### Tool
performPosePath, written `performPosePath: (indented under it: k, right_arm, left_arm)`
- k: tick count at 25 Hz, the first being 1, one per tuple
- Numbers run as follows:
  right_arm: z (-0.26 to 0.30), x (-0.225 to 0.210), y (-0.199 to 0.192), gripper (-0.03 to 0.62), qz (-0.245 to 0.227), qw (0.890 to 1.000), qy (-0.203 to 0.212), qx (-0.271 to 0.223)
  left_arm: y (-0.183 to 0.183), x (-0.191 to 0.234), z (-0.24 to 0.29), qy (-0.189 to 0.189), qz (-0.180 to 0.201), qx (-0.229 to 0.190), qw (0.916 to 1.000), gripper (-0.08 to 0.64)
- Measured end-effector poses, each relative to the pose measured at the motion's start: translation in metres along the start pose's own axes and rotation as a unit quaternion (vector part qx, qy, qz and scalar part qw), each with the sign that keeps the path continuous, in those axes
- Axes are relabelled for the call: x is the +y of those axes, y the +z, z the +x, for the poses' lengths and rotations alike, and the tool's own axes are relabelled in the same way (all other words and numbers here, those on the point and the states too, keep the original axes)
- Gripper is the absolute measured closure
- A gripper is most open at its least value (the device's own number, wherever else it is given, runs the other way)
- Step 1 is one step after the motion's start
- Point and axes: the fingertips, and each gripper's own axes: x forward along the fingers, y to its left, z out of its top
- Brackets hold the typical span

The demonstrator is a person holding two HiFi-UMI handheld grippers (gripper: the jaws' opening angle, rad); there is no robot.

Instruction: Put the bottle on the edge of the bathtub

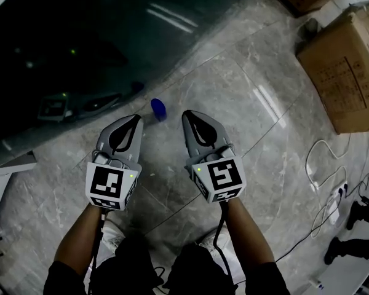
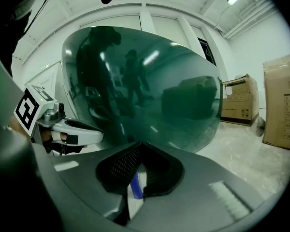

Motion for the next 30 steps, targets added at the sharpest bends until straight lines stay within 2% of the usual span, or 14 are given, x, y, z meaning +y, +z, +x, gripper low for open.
performPosePath:
  k: [8,15,21,27,30]
  right_arm:
    - [-0.029,0.002,0.068,0.565,0.01,1.0,0.0,-0.019]
    - [-0.066,0.006,0.116,0.565,0.016,1.0,0.004,0.007]
    - [-0.092,0.012,0.183,0.565,0.035,0.999,-0.002,-0.022]
    - [-0.119,0.017,0.229,0.565,0.028,1.0,-0.003,-0.002]
    - [-0.131,0.016,0.256,0.565,0.041,0.999,-0.009,-0.003]
  left_arm:
    - [0.059,-0.009,-0.013,0.003,-0.032,-0.002,0.9995,0.56]
    - [0.117,-0.032,-0.039,-0.006,-0.042,0.005,0.9991,0.56]
    - [0.171,-0.036,-0.062,0.002,-0.065,-0.002,0.9979,0.56]
    - [0.227,-0.038,-0.082,0.002,-0.076,0.002,0.9971,0.56]
    - [0.258,-0.04,-0.092,0.001,-0.075,0.002,0.9971,0.56]
